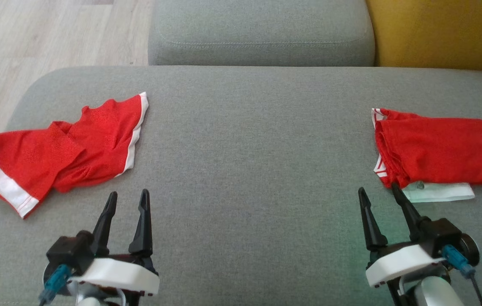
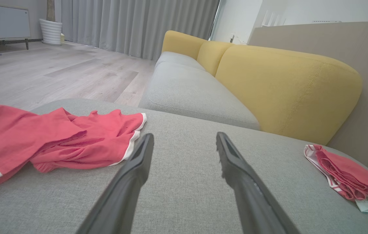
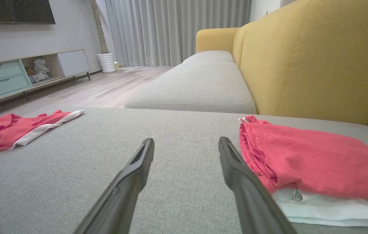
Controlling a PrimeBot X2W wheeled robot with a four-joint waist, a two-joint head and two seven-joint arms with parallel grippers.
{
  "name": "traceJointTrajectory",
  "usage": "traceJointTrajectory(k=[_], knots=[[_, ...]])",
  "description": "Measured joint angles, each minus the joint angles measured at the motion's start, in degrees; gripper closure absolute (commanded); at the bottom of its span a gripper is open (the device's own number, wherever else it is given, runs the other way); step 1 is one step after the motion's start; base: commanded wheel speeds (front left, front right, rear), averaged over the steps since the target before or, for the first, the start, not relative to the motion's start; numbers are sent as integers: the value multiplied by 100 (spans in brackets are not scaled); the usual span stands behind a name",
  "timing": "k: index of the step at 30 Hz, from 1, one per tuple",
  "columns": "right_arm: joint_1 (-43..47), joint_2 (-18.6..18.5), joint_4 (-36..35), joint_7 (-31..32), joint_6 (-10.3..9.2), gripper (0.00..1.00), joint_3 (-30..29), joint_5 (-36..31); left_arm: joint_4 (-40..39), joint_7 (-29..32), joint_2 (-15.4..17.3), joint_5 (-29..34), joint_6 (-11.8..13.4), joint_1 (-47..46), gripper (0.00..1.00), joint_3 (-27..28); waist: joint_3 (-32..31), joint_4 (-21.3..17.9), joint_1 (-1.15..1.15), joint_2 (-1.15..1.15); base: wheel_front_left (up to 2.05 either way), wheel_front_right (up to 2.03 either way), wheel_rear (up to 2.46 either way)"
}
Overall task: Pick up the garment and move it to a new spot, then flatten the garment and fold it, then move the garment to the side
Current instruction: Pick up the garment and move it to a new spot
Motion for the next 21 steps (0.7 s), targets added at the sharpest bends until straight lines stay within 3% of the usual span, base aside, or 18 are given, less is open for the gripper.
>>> traceJointTrajectory(k=[11,21], knots=[[1,1,42,-34,0,0,118,43,4,0,0,0,-5,-1,0,43,3,289,0,0,0,0,0],[1,5,131,-40,0,0,439,202,13,0,1,118,-12,-2,0,170,-72,999,0,0,0,0,0]])
